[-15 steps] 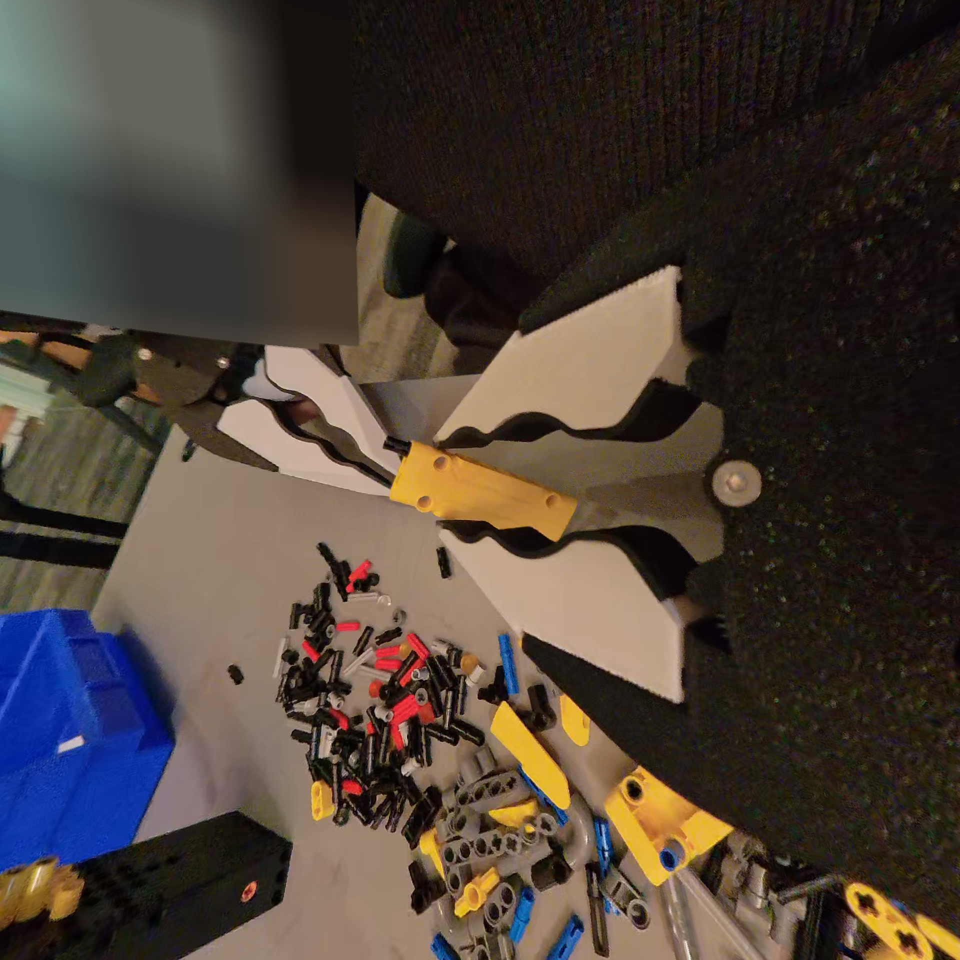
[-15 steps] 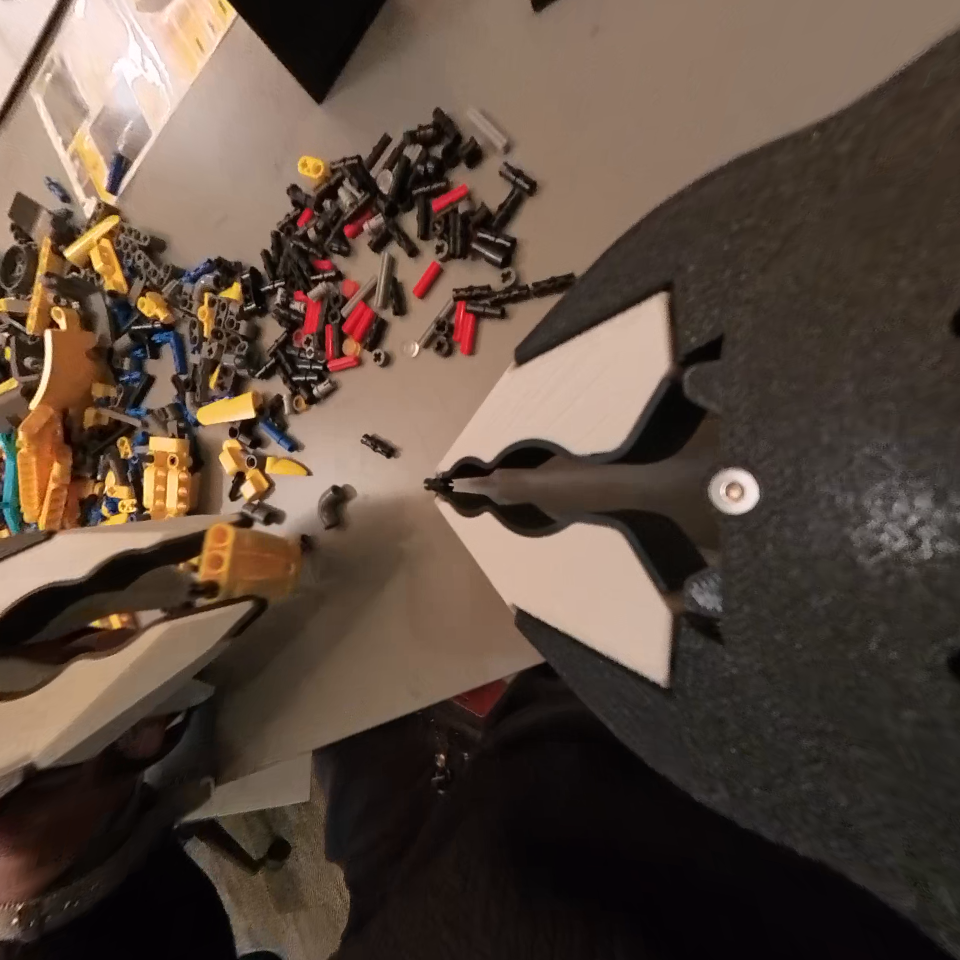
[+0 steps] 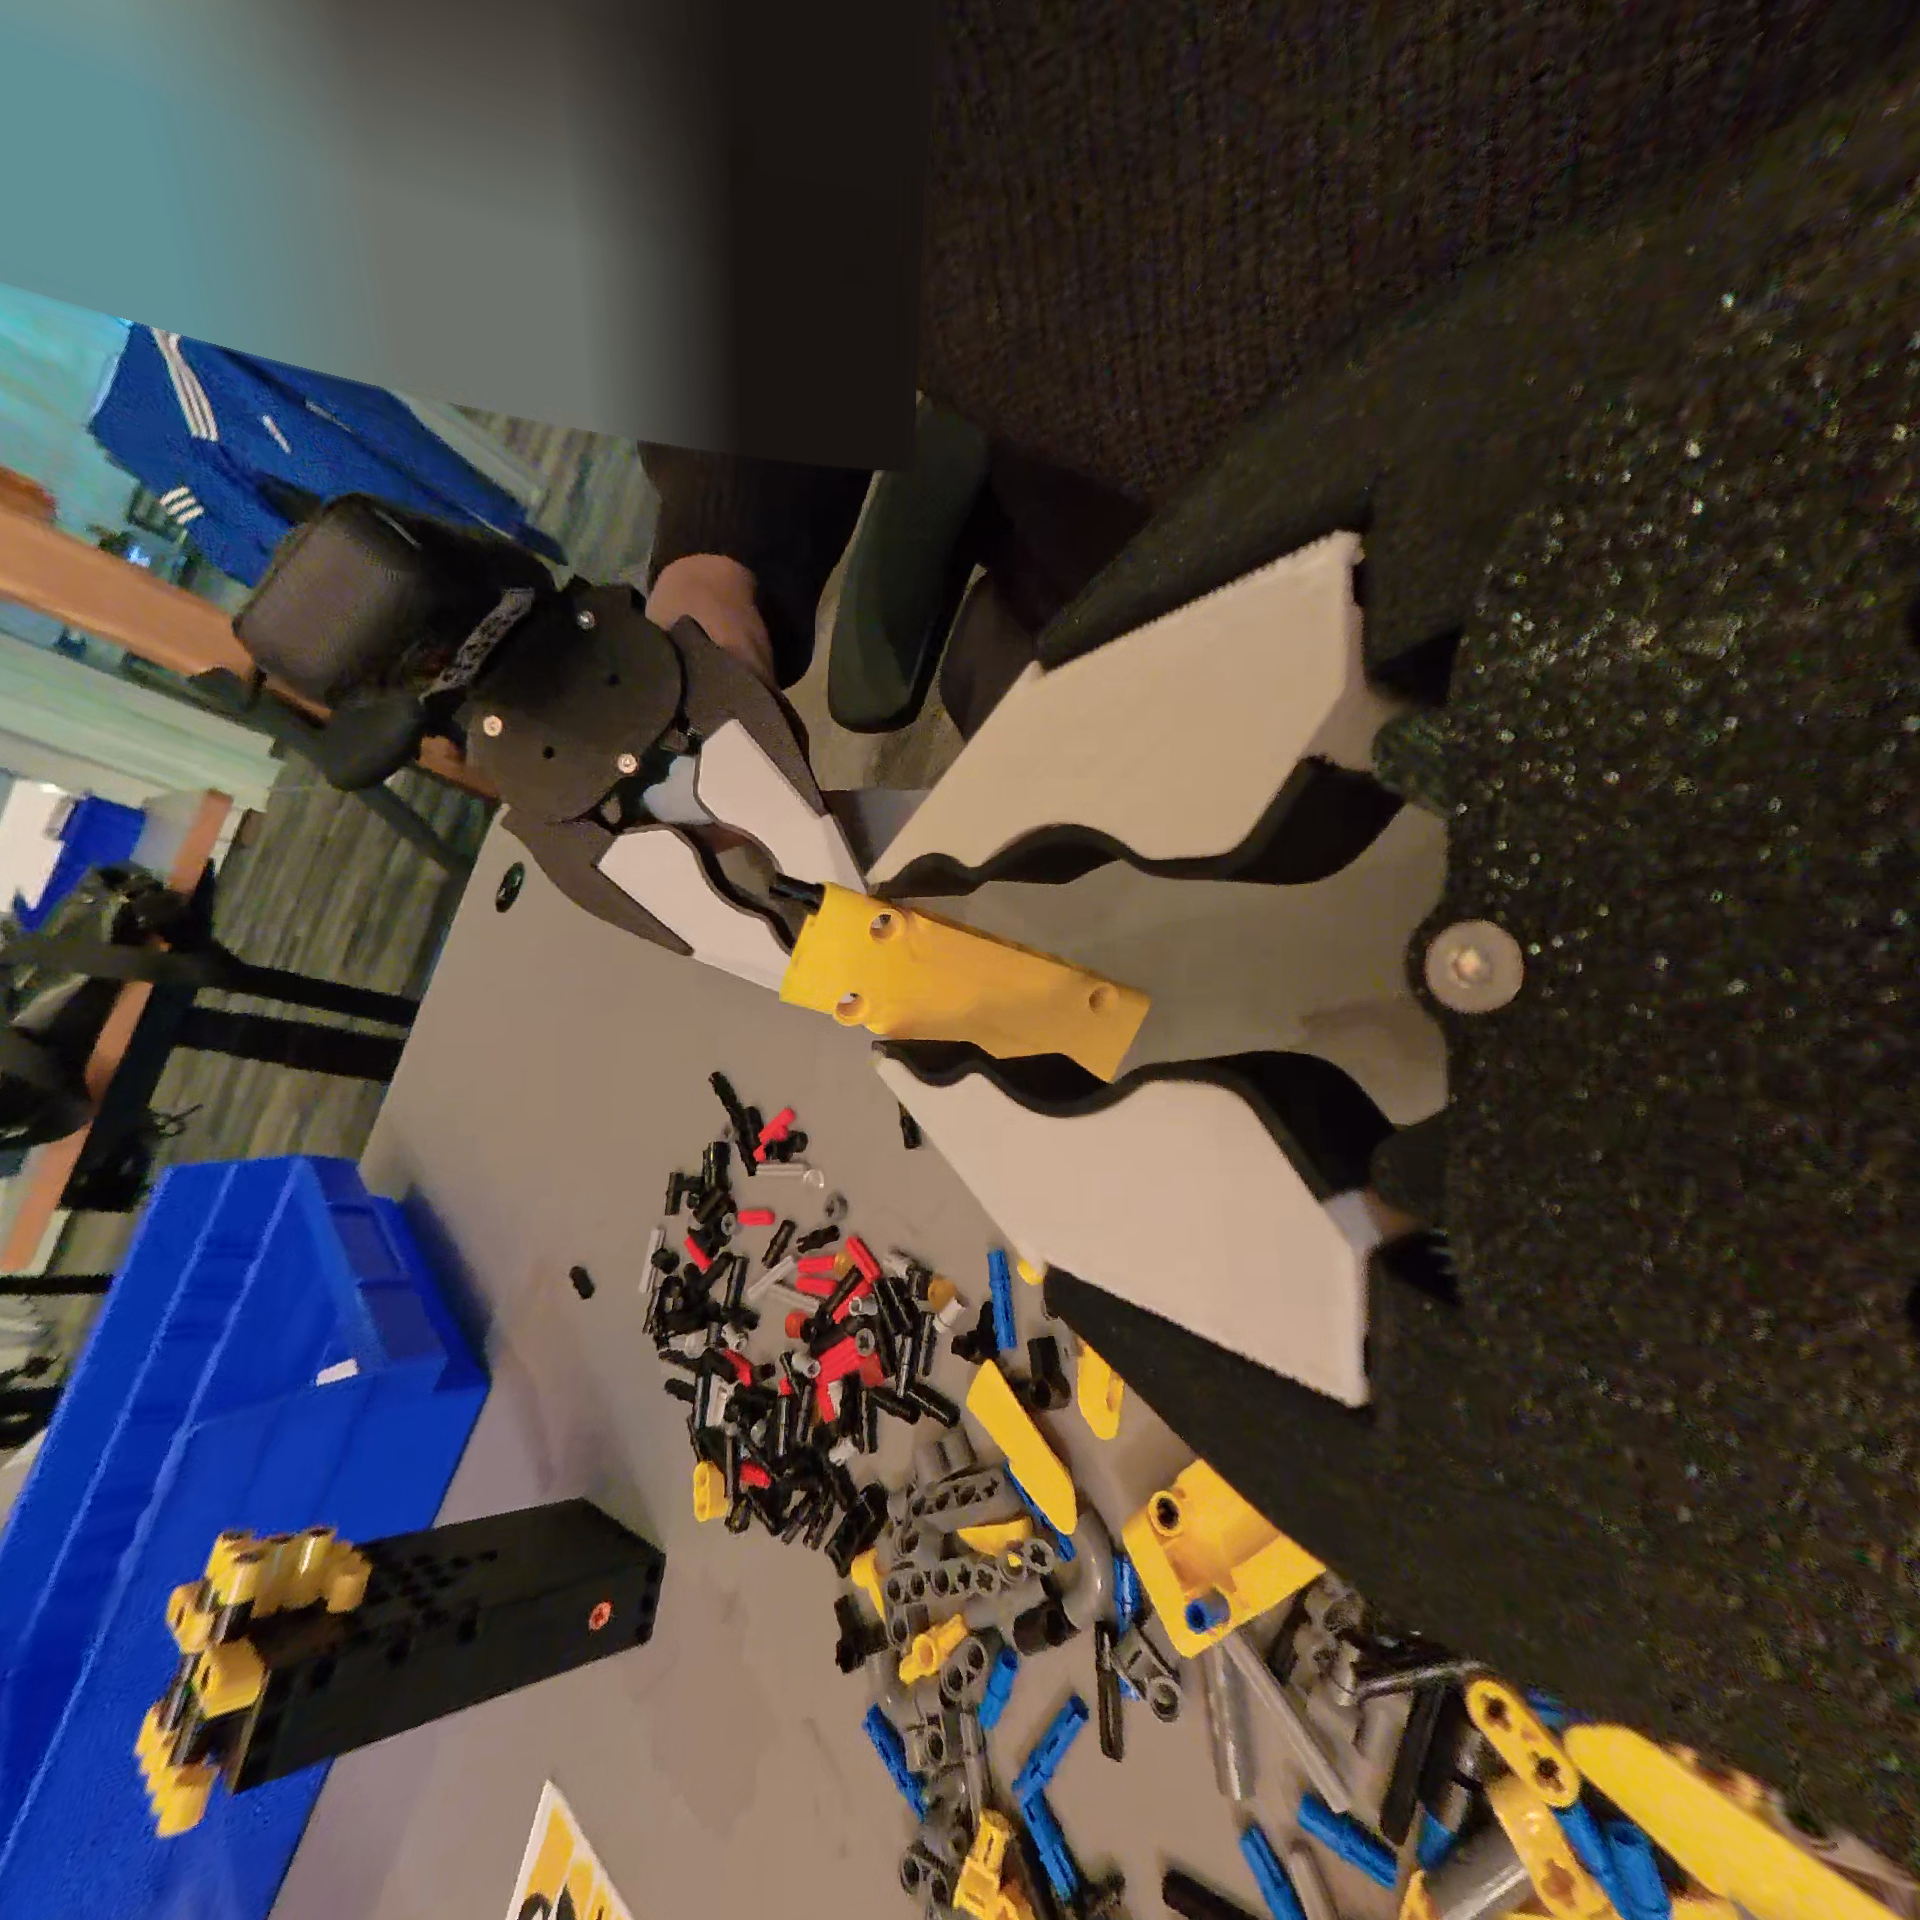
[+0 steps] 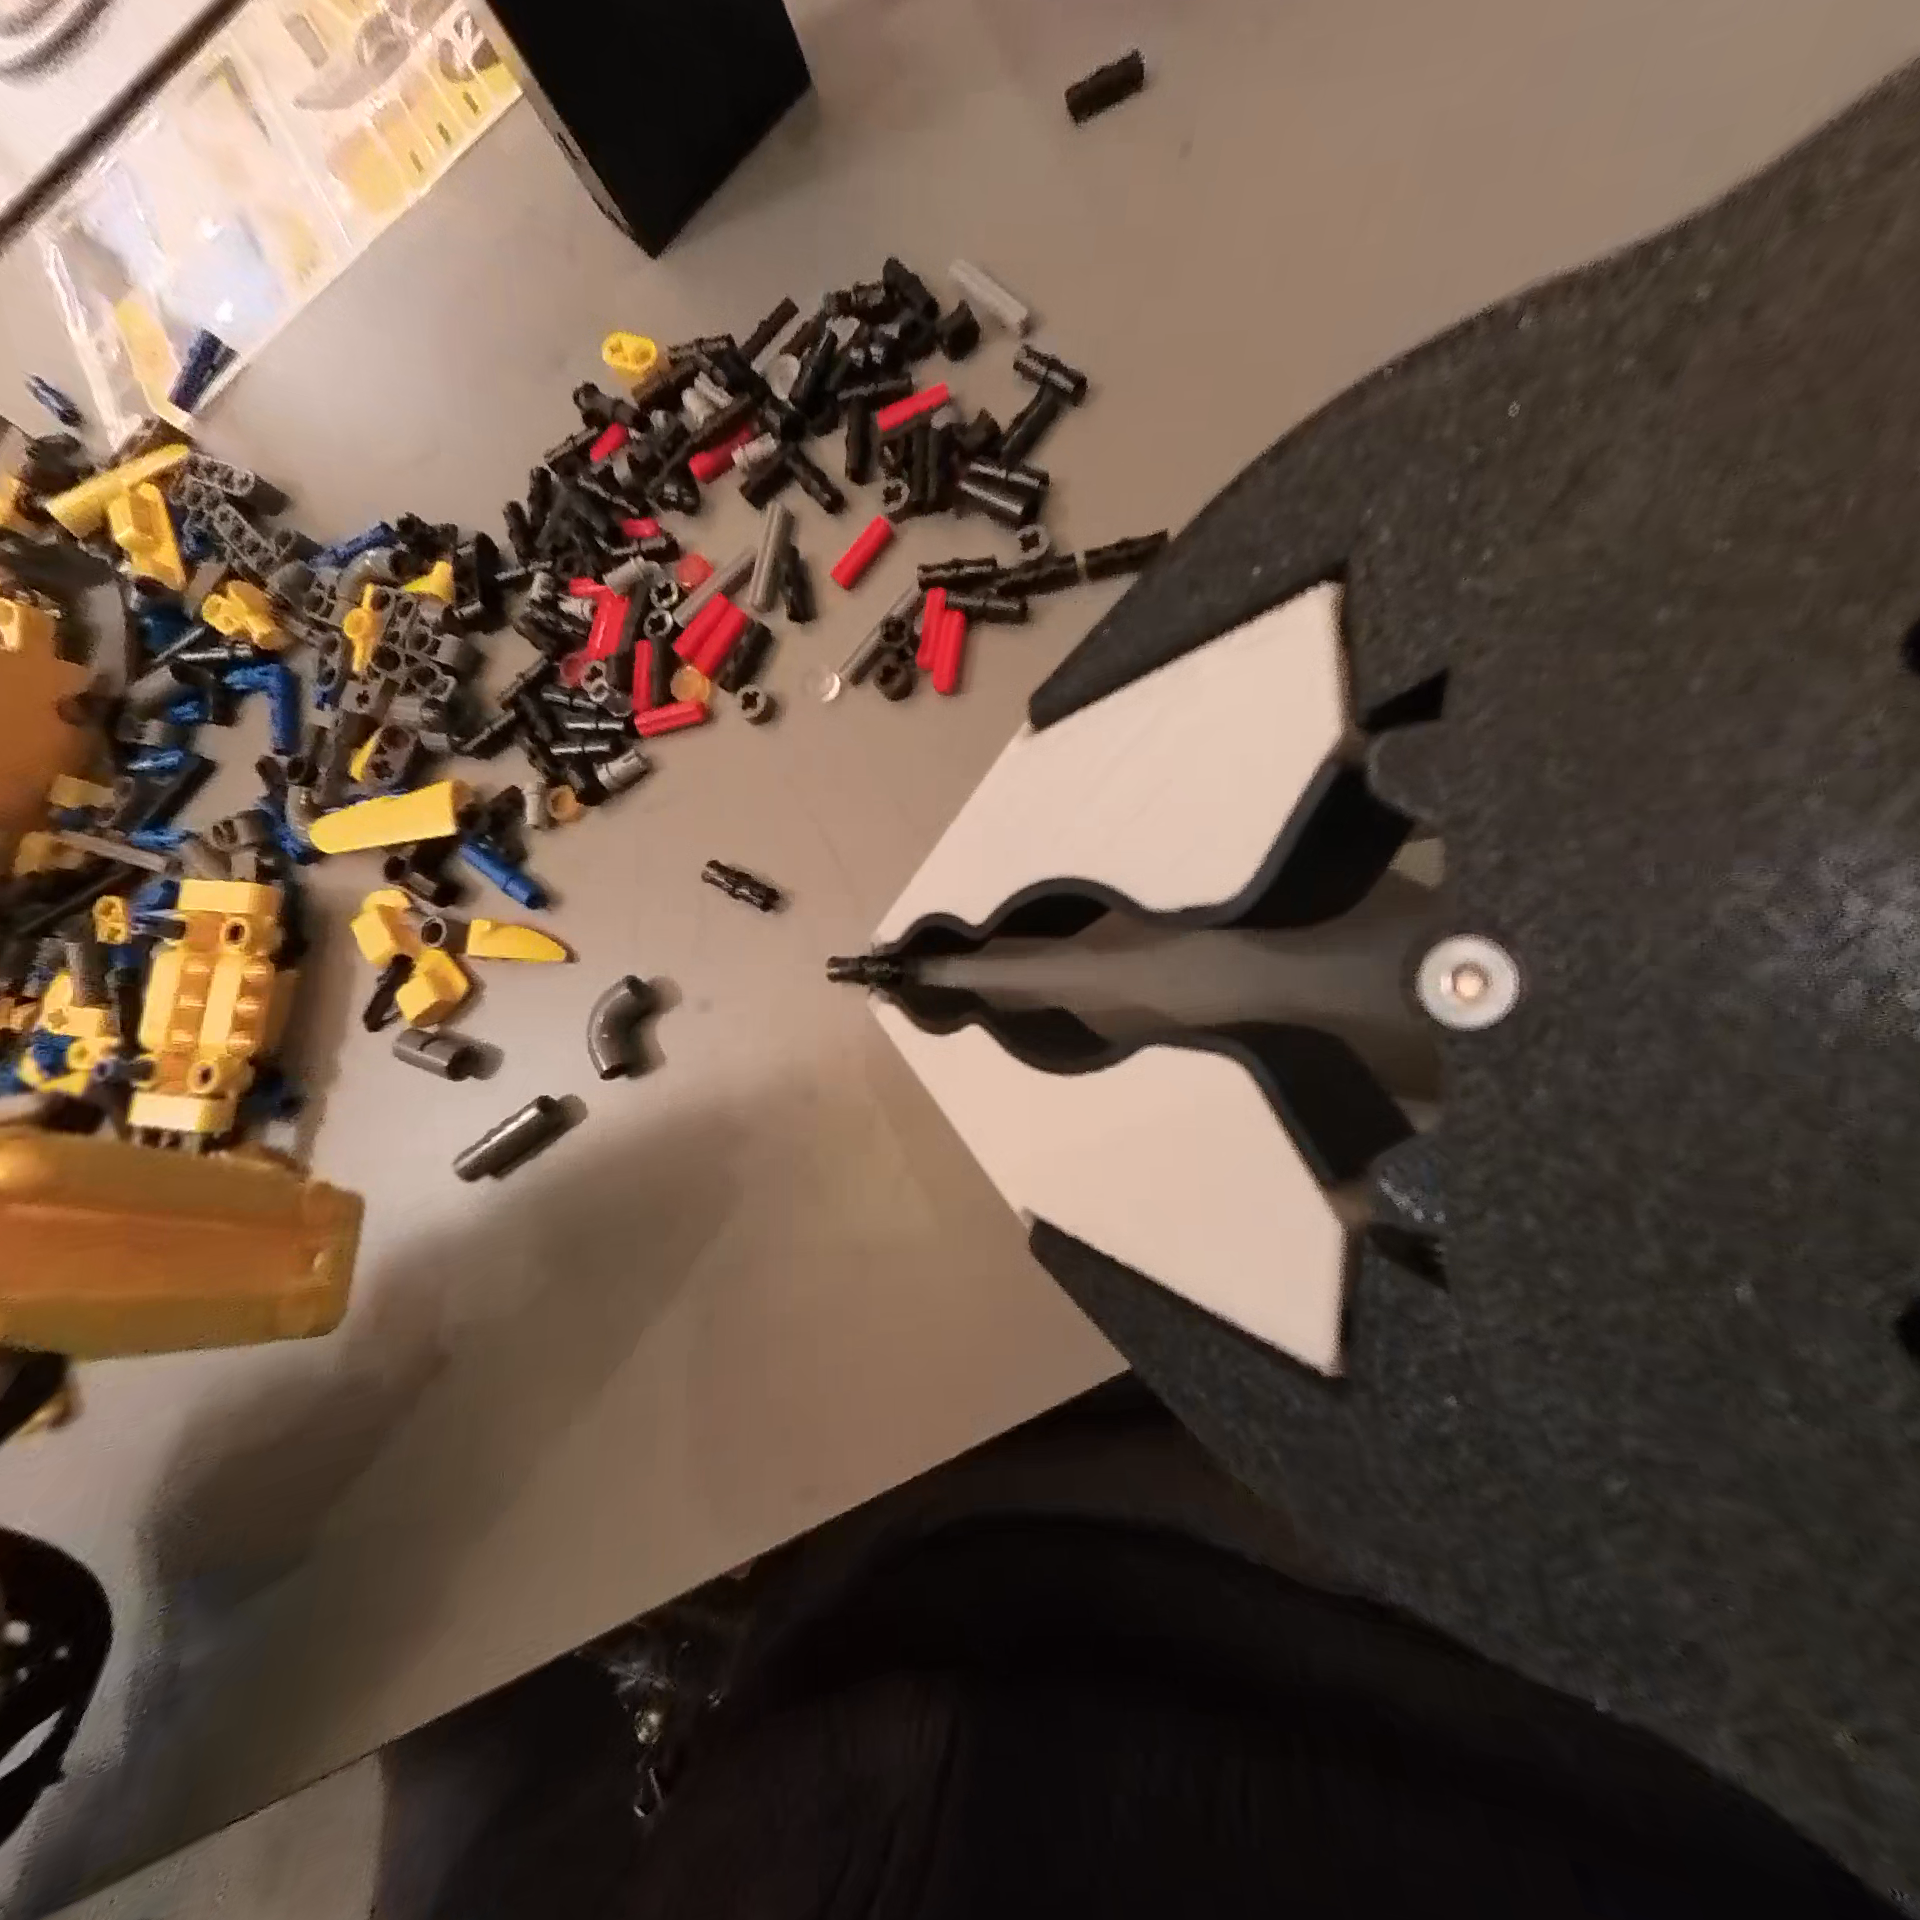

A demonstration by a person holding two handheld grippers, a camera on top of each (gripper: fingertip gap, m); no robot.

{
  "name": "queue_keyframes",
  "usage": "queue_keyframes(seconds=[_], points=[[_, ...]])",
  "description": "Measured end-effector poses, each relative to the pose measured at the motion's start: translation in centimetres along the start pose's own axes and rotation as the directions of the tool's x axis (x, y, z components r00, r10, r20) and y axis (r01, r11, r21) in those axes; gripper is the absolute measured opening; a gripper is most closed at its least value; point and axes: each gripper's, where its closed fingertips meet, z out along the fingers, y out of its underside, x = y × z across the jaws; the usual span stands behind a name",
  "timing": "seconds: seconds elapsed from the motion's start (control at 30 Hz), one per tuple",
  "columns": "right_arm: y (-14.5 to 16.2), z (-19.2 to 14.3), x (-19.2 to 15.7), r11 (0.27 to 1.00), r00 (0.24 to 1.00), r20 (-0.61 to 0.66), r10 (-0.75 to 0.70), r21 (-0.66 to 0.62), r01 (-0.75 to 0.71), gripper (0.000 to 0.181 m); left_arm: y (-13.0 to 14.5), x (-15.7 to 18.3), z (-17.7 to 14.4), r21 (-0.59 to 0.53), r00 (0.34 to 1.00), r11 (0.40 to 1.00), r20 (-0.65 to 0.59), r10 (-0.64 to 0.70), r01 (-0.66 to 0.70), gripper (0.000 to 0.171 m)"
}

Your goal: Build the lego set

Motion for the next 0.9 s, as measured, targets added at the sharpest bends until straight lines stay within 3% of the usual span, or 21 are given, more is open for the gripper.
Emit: queue_keyframes(seconds=[0.2,0.33,0.5,0.63,0.77,0.9], points=[[0.1,-0.1,-0.1,1.0,0.999,0.026,0.023,0.0,-0.023,0.005,0.5,0.6,0.0,0.0,0.999,1.0,0.034,-0.01,0.01,0.027],[0.1,-0.6,-0.1,1.0,1.0,0.022,0.015,0.021,-0.016,0.022,0.7,1.2,0.5,-0.014,1.0,1.0,0.011,-0.012,0.012,0.027],[-2.5,-2.4,-0.4,0.976,0.995,0.073,0.075,0.199,-0.088,0.024,1.2,2.3,1.5,-0.035,0.994,0.998,-0.096,-0.059,0.056,0.027],[-7.0,-4.2,-3.7,0.898,0.974,0.204,-0.094,0.44,-0.006,0.03,2.4,4.0,2.3,-0.107,0.961,0.99,-0.251,-0.12,0.095,0.027],[-7.3,-3.8,-5.5,0.852,0.935,0.174,-0.309,0.487,0.192,0.034,3.1,5.3,2.7,-0.174,0.932,0.982,-0.338,-0.13,0.074,0.027],[-6.7,-4.0,-7.3,0.861,0.892,0.275,-0.358,0.467,0.202,0.03,3.5,6.3,2.9,-0.21,0.911,0.975,-0.386,-0.147,0.068,0.027]])
